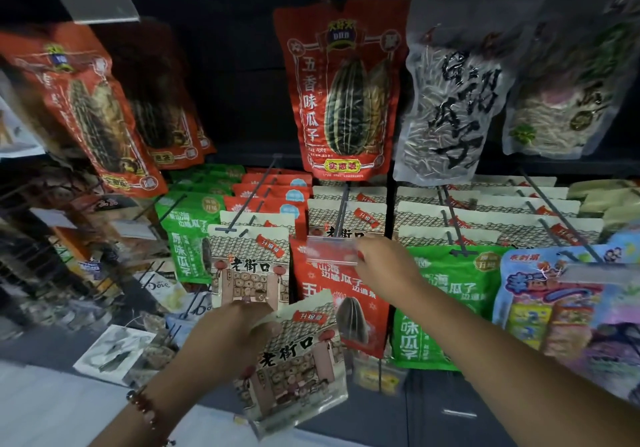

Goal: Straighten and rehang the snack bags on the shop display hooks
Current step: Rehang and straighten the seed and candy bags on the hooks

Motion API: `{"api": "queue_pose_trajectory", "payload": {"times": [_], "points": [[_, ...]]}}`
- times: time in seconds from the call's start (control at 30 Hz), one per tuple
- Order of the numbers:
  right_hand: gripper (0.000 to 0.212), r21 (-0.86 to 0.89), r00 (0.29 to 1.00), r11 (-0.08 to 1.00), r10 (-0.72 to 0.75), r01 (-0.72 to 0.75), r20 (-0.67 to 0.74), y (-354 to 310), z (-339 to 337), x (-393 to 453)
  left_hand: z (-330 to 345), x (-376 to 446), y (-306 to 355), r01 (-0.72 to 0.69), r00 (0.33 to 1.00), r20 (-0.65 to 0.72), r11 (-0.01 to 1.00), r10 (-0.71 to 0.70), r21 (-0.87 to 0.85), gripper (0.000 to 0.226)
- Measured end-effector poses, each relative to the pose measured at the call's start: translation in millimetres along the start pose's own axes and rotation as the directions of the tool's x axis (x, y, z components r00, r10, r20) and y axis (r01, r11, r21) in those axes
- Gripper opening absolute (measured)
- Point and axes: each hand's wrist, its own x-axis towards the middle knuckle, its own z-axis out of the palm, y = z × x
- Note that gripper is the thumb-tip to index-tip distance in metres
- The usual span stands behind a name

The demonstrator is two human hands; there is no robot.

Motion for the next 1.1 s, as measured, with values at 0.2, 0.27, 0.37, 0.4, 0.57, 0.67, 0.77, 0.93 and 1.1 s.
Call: {"api": "queue_pose_trajectory", "payload": {"times": [0.2,0.27,0.37,0.4,0.57,0.67,0.77,0.93,1.1], "points": [[0.016,0.083,0.999,0.996,-0.039,0.039,0.004,6,-5,-36,1,7,-11,-0.007,1.0,-0.02,1.0,0.007,0.0,0.037],[0.017,0.113,0.999,0.993,-0.037,0.036,0.004,6,-10,-46,-1,10,-14,-0.031,0.999,-0.032,0.999,0.032,0.026,0.042],[0.018,0.119,0.999,0.992,-0.038,0.036,0.011,3,-22,-64,-5,13,-21,-0.041,0.998,-0.053,0.997,0.045,0.064,0.03],[0.019,0.118,0.999,0.992,-0.039,0.037,0.013,2,-26,-70,-6,14,-22,-0.036,0.998,-0.057,0.997,0.04,0.069,0.025],[0.015,0.177,0.997,0.984,-0.017,0.03,-0.075,-3,-57,-101,-12,24,-23,0.002,1.0,-0.028,1.0,-0.002,-0.004,0.022],[0.015,0.223,0.992,0.975,0.016,0.013,-0.128,-8,-80,-115,-12,29,-18,0.009,1.0,-0.001,1.0,-0.009,-0.026,0.024],[0.016,0.313,0.984,0.95,0.073,-0.018,-0.164,-11,-103,-129,-9,38,-15,-0.02,1.0,0.006,1.0,0.02,0.0,0.027],[0.024,0.351,0.977,0.936,0.09,-0.018,-0.192,-10,-128,-145,7,62,-8,-0.03,0.999,0.04,0.999,0.031,-0.022,0.03],[0.027,0.324,0.975,0.943,0.142,-0.081,-0.17,-5,-134,-154,23,83,1,-0.071,0.996,0.049,0.994,0.075,-0.083,0.032]]}}
